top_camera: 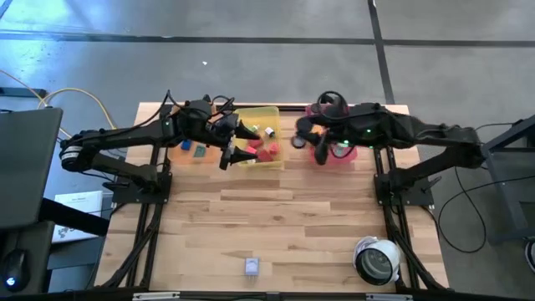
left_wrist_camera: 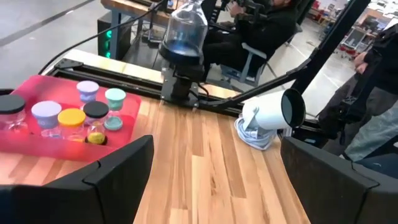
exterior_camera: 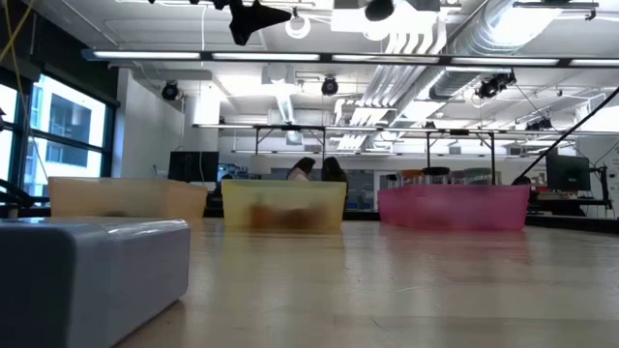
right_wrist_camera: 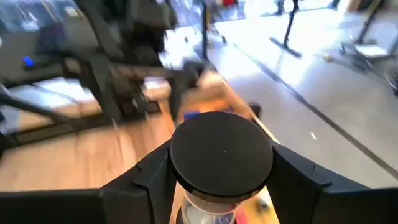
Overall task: Pick & Place Office items
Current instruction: Put the dark blue sand timer into the pink bin
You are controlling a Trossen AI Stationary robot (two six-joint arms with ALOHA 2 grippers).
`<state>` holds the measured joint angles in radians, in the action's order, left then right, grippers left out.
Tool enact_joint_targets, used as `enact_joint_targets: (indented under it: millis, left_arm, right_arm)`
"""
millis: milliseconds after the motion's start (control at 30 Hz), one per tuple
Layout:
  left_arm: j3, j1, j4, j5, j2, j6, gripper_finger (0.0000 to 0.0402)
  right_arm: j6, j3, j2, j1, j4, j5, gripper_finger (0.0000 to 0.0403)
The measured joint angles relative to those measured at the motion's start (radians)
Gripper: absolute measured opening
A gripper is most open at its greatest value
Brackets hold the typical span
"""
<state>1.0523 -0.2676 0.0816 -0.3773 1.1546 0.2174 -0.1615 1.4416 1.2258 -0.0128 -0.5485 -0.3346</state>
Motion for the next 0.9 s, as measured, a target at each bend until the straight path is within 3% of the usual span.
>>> enact_joint_targets:
  millis: [300,600,900]
  left_arm:
    - [0.0,-0.034,0.026,-0.035,-0.008,0.0,0.0344]
    - [0.0,-0.092,0.027,-0.036,-0.007,-0.034,0.0344]
    - [0.0,-0.175,0.009,-0.035,-0.007,0.042,0.0344]
  right_arm:
    - [-0.074,-0.008,-0.132,-0.096,-0.24,0.021,0.0194]
    - [-0.036,-0.267,-0.251,-0.259,-0.124,0.086,0.0194]
    - [0.07,-0.545,-0.351,-0.617,0.146,0.323,0.0194]
